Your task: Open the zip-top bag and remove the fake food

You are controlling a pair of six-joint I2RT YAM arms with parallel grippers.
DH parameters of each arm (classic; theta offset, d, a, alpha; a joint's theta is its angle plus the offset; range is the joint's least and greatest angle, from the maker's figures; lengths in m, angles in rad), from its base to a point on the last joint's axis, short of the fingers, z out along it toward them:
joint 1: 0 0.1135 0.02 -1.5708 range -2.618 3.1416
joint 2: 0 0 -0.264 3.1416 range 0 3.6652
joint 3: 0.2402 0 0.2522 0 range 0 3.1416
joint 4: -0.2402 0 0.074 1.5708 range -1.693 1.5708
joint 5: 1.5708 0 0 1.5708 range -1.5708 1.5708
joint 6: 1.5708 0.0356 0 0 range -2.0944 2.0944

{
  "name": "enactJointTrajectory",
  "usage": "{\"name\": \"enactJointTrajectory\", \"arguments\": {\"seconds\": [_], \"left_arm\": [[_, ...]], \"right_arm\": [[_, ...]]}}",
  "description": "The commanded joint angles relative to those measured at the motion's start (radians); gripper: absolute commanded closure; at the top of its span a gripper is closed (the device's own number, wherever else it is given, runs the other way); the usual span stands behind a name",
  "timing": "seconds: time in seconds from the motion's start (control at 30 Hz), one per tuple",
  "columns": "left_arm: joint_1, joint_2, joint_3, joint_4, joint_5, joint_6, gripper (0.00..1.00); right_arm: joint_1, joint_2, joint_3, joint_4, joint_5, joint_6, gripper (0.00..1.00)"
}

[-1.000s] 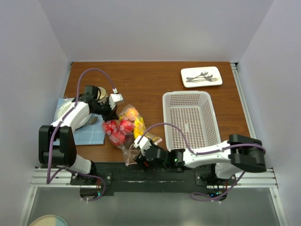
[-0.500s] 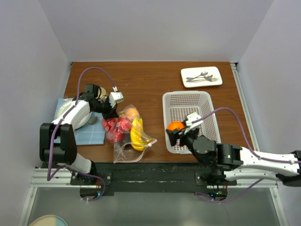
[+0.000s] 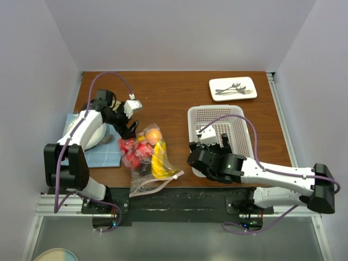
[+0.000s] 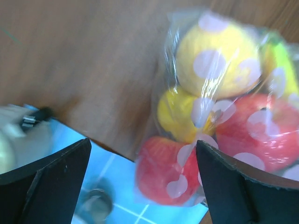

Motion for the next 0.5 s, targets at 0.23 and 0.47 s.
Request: {"name": "enactJointTrajectory", "arguments": {"seconds": [0.23, 0.47], "left_arm": [[-0.182, -0.240, 0.305, -0.374, 0.269, 0.063, 0.00], [-0.424, -0.390, -0.084, -0.278, 0.168, 0.074, 0.00]], "right_arm": [[0.289, -0.023, 0.088, 0.238, -0.230, -0.167, 0.29], [0.307, 0.002, -0.085, 0.591, -0.525, -0.198, 1.00]]}}
